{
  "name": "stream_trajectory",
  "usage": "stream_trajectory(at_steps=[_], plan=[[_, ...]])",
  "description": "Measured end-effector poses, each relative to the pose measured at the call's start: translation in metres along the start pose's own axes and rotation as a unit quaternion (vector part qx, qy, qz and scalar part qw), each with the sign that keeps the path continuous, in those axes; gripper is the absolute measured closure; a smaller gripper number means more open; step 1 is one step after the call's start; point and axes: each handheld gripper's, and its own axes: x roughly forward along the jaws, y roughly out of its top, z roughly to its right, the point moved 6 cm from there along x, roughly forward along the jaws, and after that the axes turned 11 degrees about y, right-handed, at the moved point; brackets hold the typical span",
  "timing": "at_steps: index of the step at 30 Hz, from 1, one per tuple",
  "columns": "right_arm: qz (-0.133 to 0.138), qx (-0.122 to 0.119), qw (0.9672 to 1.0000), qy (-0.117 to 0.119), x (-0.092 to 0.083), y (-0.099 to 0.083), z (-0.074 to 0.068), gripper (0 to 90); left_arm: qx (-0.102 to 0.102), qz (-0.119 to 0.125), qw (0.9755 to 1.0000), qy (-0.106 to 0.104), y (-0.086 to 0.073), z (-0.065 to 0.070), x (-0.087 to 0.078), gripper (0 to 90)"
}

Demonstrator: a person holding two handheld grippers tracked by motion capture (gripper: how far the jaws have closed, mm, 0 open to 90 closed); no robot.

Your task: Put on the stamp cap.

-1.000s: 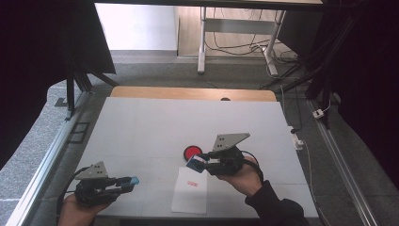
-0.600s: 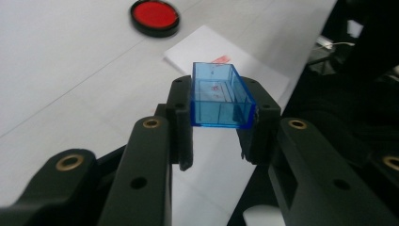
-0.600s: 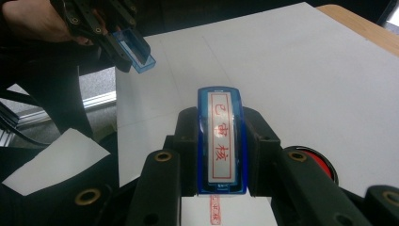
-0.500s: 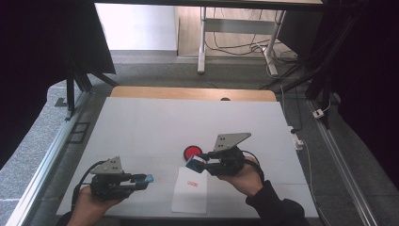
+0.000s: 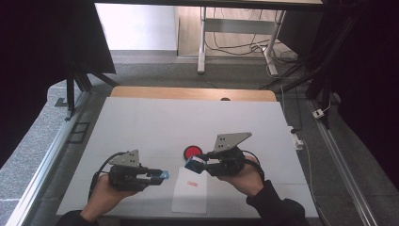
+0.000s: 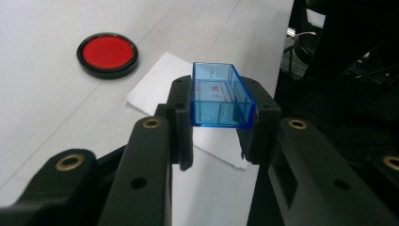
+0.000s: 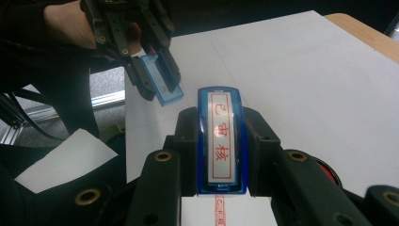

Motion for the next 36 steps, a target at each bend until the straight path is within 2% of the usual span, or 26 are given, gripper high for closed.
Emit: stream_trajectory(at_steps=[10, 17, 24, 36], plan=[[0.009, -0.006, 0.9999, 0.009, -0.003, 0.005, -0.003, 71.2, 0.031, 0.003, 0.9991, -0.027, 0.023, 0.0, 0.017, 68.3], [0.009, -0.017, 0.9997, 0.016, -0.004, 0.008, -0.006, 71.2, 0.049, 0.008, 0.9972, -0.056, 0.034, 0.001, 0.028, 68.4], [0.017, -0.027, 0.9991, 0.027, -0.004, 0.011, -0.009, 71.2, 0.076, 0.008, 0.9933, -0.087, 0.04, 0.005, 0.037, 68.5], [0.01, -0.034, 0.998, 0.052, 0.003, 0.01, -0.014, 71.2, 0.109, 0.013, 0.9871, -0.117, 0.045, 0.011, 0.045, 68.6]])
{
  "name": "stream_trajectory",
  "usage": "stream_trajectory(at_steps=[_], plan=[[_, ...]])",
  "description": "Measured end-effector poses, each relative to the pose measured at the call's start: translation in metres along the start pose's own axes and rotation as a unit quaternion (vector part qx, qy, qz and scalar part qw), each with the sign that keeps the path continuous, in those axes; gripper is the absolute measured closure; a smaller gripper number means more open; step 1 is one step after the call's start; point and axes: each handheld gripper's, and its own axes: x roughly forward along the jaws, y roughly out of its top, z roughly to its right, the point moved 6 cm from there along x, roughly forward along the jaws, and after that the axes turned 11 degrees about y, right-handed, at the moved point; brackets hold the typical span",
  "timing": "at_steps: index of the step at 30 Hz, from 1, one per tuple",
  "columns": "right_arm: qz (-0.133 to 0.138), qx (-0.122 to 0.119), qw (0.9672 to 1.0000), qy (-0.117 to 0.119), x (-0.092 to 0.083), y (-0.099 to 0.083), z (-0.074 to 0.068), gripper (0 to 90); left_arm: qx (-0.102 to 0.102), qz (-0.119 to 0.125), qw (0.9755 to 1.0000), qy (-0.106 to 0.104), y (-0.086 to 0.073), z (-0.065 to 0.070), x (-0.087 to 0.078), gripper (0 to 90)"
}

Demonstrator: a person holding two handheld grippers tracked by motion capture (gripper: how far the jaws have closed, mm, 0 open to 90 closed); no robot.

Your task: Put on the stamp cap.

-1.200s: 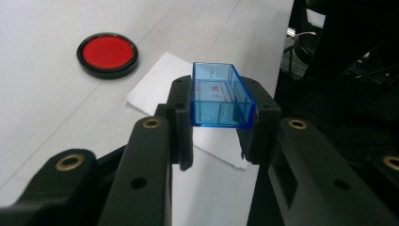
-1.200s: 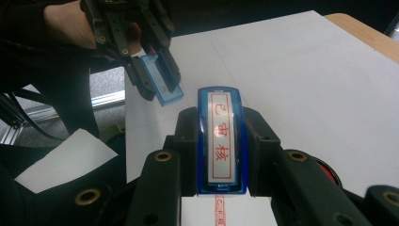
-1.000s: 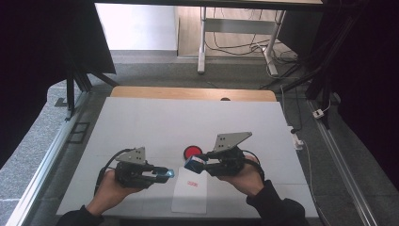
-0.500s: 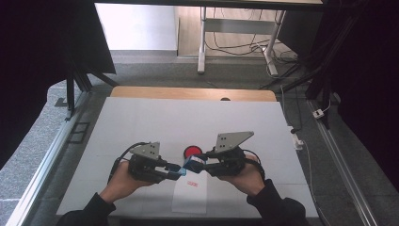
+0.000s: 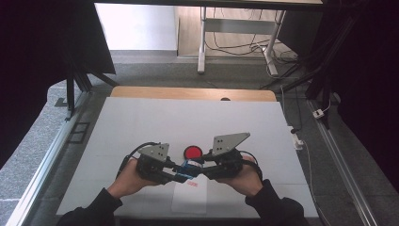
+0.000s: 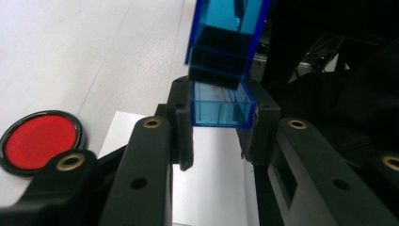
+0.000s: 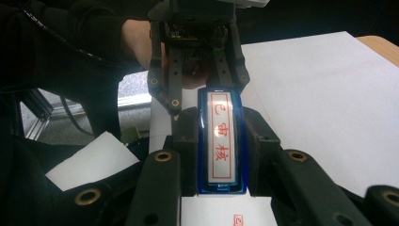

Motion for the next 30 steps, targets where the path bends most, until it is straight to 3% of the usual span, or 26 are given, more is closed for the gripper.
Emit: stream_trajectory(at_steps=[19, 30], plan=[[0.003, -0.008, 0.9997, 0.025, 0.0052, 0.0, -0.0043, 71.3, 0.017, 0.02, 0.9993, -0.027, -0.0008, 0.0024, 0.0004, 68.7], [0.017, 0.0, 0.9992, 0.036, 0.0056, 0.0005, -0.0045, 71.3, 0.036, 0.038, 0.9984, -0.023, 0.0008, 0.0039, -0.0036, 69.0]])
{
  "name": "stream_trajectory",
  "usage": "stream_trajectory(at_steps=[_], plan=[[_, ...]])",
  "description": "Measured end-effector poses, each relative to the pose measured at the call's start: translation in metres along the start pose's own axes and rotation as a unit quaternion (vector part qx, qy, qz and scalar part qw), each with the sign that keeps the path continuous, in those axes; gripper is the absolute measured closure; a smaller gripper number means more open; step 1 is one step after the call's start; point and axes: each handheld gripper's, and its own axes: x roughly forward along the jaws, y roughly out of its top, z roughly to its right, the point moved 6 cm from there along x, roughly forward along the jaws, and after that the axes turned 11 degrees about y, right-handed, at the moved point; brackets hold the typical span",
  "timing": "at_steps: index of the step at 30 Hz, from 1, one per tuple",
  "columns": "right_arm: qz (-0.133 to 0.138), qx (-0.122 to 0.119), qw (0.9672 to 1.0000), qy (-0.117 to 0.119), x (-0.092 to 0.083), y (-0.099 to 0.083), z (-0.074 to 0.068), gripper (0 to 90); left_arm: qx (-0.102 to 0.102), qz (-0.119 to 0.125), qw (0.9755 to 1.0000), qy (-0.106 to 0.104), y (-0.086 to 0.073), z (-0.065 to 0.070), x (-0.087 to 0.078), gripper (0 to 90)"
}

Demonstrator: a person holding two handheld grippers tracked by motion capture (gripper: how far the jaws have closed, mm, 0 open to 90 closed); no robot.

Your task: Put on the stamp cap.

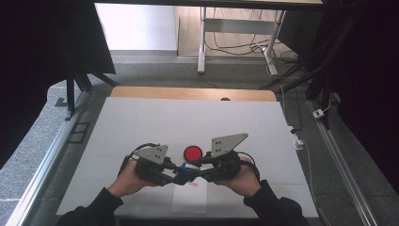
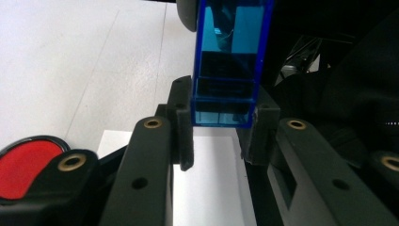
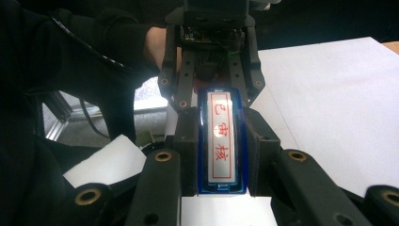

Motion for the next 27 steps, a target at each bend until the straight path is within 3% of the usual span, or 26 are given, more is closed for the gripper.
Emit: stream_trajectory(at_steps=[10, 15, 19, 27], plan=[[0.034, 0.002, 0.9994, 0.009, -0.0025, 0.0021, 0.0002, 71.3, -0.003, 0.023, 0.9997, 0.0, 0.0042, 0.0005, -0.0046, 69.2], [0.031, 0.0, 0.9995, 0.006, -0.002, 0.0012, 0.001, 71.3, -0.005, 0.021, 0.9998, 0.001, 0.0026, -0.0008, -0.0029, 68.8], [0.018, -0.003, 0.9998, -0.007, -0.0017, 0.001, 0.0012, 71.2, -0.007, 0.022, 0.9996, 0.017, 0.0026, -0.0014, -0.0013, 66.4], [0.008, -0.009, 0.9996, -0.025, -0.002, -0.0005, 0.0029, 71.2, -0.017, 0.005, 0.9985, 0.052, 0.0, -0.0011, -0.0006, 49.3]])
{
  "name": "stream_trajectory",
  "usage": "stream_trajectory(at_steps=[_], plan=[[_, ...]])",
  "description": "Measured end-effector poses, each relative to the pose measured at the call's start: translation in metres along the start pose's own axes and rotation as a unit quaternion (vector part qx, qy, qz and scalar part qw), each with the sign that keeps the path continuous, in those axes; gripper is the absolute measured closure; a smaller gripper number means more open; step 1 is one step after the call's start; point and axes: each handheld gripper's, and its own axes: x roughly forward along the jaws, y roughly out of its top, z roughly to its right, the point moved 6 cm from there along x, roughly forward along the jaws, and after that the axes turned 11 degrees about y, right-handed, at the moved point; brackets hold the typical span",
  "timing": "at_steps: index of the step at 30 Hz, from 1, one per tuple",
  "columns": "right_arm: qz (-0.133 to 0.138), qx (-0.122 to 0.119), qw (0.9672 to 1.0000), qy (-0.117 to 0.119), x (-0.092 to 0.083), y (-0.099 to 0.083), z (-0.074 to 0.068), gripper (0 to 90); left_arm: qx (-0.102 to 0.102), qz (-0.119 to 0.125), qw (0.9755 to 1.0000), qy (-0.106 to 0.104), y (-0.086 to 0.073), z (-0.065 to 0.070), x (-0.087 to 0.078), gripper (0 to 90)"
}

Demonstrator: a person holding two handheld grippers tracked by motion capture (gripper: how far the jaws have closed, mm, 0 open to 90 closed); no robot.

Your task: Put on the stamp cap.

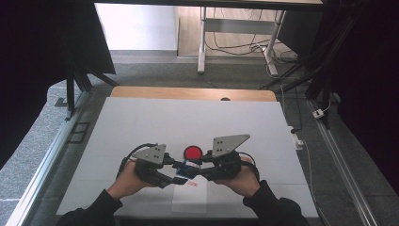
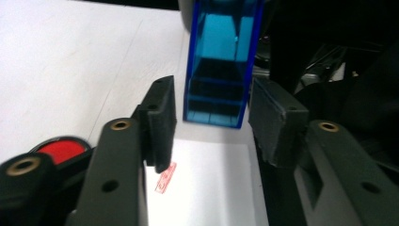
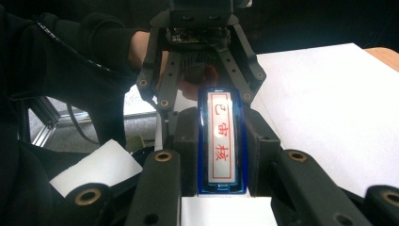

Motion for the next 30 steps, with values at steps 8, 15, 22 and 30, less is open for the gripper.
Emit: stream_trajectory(at_steps=[8, 15, 22, 30], plan=[[-0.006, -0.003, 0.9999, -0.011, -0.001, -0.001, 0.001, 71.2, -0.017, -0.013, 0.9993, 0.031, -0.003, 0.0, -0.004, 39.6], [-0.007, -0.003, 0.9997, -0.021, -0.003, -0.001, 0.001, 71.1, -0.029, -0.031, 0.9969, 0.066, -0.008, 0.003, -0.013, 29.9], [-0.008, -0.004, 0.9994, -0.033, -0.005, -0.001, 0.001, 71.1, -0.067, -0.052, 0.9915, 0.099, -0.02, 0.004, -0.023, 19.7], [-0.014, 0.0, 0.9988, -0.048, -0.006, -0.003, 0.003, 71.1, -0.106, -0.06, 0.9838, 0.132, -0.034, 0.007, -0.038, 12.1]])
